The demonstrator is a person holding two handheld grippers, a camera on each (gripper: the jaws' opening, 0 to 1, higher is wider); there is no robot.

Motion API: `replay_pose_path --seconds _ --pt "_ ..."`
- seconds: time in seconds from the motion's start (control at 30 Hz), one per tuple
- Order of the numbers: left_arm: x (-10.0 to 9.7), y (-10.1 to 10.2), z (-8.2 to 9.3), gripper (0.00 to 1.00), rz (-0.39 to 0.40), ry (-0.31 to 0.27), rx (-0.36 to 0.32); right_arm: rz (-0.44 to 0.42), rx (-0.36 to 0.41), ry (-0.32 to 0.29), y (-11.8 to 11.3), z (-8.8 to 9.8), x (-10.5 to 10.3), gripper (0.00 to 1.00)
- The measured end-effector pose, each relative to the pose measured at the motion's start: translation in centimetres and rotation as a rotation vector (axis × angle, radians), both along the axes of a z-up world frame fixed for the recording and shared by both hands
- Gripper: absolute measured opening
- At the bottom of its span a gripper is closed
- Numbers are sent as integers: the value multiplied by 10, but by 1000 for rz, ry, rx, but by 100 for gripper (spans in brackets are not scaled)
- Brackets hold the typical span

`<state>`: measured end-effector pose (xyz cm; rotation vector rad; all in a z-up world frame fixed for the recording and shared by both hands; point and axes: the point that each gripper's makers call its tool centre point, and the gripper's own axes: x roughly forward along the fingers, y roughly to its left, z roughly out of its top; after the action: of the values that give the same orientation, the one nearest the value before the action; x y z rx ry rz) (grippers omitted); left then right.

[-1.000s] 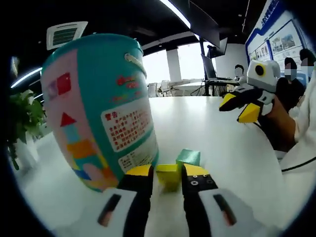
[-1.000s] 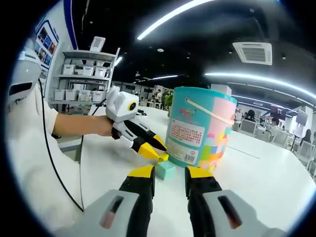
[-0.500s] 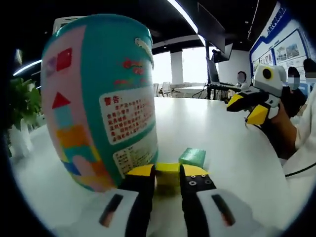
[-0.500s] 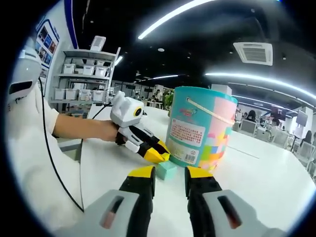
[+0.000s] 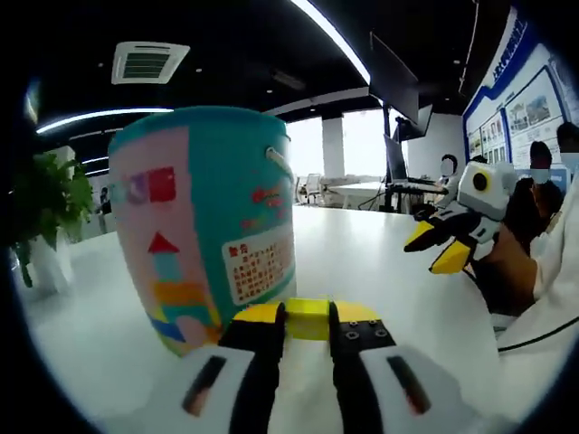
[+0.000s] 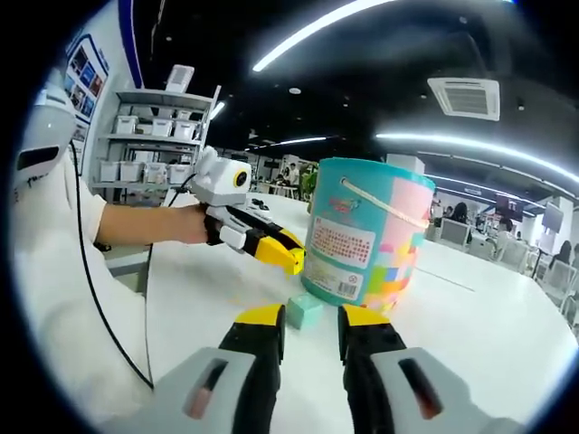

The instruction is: Arrange the toys in the designated storage area by placing each visible toy with the group until no toy remains scattered across the table.

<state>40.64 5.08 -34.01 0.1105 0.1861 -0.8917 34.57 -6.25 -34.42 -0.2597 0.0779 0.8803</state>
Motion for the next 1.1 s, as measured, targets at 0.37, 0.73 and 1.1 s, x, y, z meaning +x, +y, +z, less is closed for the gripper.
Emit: replay_pose_path --seconds 0.37,0.73,1.1 --pt "-5 25 52 20 0 -17 -83 6 1 -7 0 1 -3 23" --pt "-6 47 115 20 8 -24 -152 13 -1 -21 2 4 -10 23" --pt "41 61 182 20 121 -58 -188 10 -3 -16 4 5 -6 23"
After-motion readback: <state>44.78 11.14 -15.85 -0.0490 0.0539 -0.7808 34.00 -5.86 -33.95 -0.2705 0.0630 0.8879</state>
